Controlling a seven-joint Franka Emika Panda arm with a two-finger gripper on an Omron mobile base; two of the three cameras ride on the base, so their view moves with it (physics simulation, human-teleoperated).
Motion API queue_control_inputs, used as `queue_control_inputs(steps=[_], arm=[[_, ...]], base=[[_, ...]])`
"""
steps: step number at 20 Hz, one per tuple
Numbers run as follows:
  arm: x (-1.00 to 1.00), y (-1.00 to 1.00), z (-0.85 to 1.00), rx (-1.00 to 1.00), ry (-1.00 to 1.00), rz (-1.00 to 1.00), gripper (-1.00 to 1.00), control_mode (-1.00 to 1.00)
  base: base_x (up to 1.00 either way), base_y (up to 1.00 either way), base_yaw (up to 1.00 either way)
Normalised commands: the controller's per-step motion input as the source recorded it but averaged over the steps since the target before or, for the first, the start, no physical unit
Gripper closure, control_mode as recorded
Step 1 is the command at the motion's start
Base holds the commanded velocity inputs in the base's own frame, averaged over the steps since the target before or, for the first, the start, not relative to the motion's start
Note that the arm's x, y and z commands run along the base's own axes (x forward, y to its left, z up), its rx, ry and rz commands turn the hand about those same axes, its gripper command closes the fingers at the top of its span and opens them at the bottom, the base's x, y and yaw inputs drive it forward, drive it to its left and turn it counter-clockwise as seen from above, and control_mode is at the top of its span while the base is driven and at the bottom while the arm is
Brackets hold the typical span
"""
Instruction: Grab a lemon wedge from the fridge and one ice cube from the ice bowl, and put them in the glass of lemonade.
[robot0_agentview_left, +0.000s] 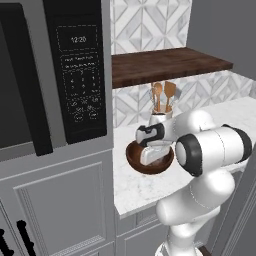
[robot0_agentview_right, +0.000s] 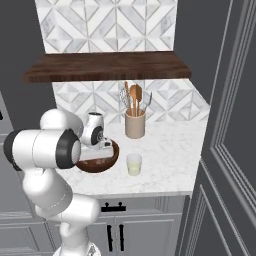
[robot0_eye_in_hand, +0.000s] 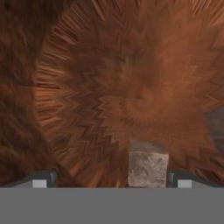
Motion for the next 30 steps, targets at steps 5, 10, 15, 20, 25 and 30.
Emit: queue_control_inputs(steps=[5,10,15,20,25,30], arm=[[-0.05,0.00,0.00,0.02,0.00,0.00,-1.00,-1.00],[0.00,0.00,-0.01,0.00,0.00,0.00,-1.00,-1.00],[0.06,0.12,-0.18,0.00,0.01,0.00,1.00,-1.00],[0.05,0.08,-0.13,0.00,0.01,0.01,1.00,-1.00],[0.00,0.00,-0.03,0.00,0.02,0.02,1.00,-1.00],[0.00,0.00,0.15,0.00,0.00,0.01,1.00,-1.00]], base=[[0.00,0.00,0.00],[0.00,0.00,0.00],[0.00,0.00,0.00],[0.00,0.00,0.00],[0.00,0.00,0.00],[0.00,0.00,0.00]])
